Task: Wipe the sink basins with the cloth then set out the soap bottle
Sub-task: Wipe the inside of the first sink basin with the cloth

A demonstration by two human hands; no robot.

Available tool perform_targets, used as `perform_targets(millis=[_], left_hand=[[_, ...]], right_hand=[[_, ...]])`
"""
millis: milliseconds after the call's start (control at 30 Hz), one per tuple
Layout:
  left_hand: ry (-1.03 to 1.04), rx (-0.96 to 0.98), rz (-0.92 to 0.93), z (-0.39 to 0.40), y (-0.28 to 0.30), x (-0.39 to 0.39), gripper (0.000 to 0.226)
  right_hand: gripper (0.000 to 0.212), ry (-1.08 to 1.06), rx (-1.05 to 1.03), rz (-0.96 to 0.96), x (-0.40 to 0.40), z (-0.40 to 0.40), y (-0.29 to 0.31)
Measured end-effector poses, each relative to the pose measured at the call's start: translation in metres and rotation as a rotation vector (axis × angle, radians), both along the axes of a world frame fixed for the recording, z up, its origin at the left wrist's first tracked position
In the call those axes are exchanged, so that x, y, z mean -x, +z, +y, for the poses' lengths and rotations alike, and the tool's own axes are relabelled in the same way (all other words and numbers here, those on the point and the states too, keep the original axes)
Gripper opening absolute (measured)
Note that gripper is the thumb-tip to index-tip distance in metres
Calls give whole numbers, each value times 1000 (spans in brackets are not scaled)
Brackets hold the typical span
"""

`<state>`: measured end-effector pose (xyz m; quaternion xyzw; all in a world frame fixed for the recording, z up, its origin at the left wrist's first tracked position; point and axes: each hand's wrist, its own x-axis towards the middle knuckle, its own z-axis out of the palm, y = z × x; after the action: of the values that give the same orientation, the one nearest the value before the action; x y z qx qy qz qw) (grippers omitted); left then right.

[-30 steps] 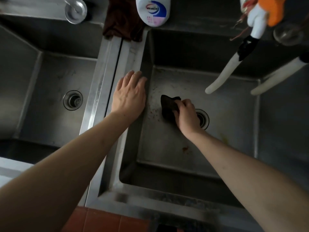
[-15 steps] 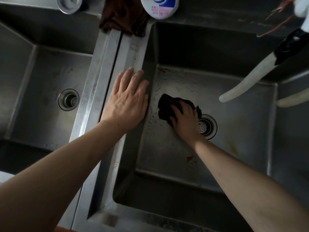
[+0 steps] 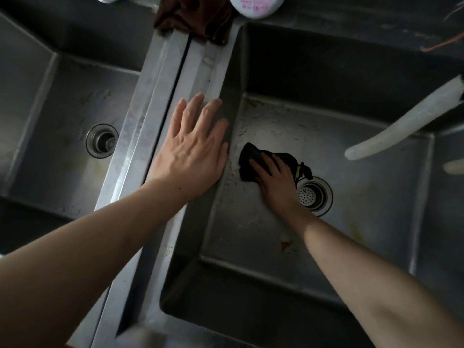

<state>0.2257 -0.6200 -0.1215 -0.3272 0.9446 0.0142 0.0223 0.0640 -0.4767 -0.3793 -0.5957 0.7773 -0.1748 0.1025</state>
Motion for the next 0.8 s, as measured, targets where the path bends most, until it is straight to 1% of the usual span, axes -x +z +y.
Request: perform_targets(millis=[167, 267, 400, 500, 567, 633, 700, 800], left_hand=[[3, 11, -9, 0, -2, 0, 38], [3, 16, -6, -1, -3, 0, 39], [10, 22, -6, -2, -5, 0, 39], [6, 33, 4, -2, -7, 0, 38], [7, 38, 12, -2, -8, -1, 37], [3, 44, 9, -1, -8, -1, 38], [2, 44, 9, -1, -8, -2, 37], [10, 43, 2, -1, -8, -2, 37]], right_hand=[[56, -103, 99, -40, 22, -25, -7], [58, -184, 147, -96, 37, -49, 1], [54, -288, 257, -95, 55, -89, 15], [55, -304, 213, -75, 66, -121, 19], [54, -261, 152, -56, 66, -139, 17], [57, -224, 82, -53, 63, -149, 10], [60, -234, 61, -31, 59, -152, 5], [51, -212, 66, 14, 55, -146, 4]])
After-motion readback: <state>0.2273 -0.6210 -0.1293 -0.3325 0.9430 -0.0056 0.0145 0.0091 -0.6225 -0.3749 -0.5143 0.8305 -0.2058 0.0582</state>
